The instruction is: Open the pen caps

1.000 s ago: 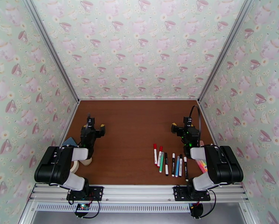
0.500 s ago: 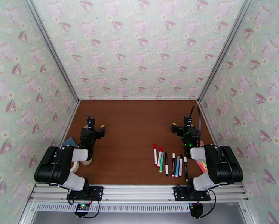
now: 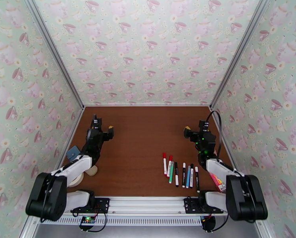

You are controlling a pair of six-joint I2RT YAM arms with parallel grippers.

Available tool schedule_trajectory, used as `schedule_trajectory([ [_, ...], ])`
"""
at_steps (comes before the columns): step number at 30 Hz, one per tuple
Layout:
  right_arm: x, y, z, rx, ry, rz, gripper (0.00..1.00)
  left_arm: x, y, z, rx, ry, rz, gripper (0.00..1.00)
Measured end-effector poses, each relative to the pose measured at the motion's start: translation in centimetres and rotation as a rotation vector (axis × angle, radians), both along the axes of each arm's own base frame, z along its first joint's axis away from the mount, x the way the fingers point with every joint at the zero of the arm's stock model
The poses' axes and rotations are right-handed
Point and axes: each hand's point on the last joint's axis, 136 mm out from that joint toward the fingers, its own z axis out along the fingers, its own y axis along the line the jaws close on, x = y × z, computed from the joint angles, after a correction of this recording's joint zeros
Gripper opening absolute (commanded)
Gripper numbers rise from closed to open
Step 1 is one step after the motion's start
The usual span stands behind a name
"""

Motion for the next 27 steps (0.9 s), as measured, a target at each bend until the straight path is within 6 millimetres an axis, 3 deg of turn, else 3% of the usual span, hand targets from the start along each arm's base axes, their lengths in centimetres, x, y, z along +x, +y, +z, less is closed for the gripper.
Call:
schedule_trajectory([
  [2,-0.2,0.5,1.3,0.049,0.010,0.022,1.00,-0.1,-2.1,1.0,-0.039,0.035,-0.030,1.00],
  [5,-0.8,1.5,1.6,0.121,0.043,0.054,1.00,-0.7,-6.1,1.3,-0.073,0.110,-0.101,1.00],
  [11,-2.9,3.8,-0.7,0.236,0.220,0.078,1.00,-3.8,-12.0,-1.4,-0.129,0.285,-0.243,1.00],
  [14,-3.8,5.6,-0.8,0.257,0.293,0.108,0.99,-4.9,-13.5,-2.2,-0.181,0.344,-0.295,1.00],
  [17,-4.6,7.2,-1.1,0.271,0.357,0.139,0.90,-5.8,-14.5,-2.4,-0.228,0.385,-0.351,1.00],
  [27,-7.4,11.5,-3.5,0.275,0.591,0.206,0.66,-9.9,-17.7,0.5,-0.328,0.399,-0.627,1.00],
])
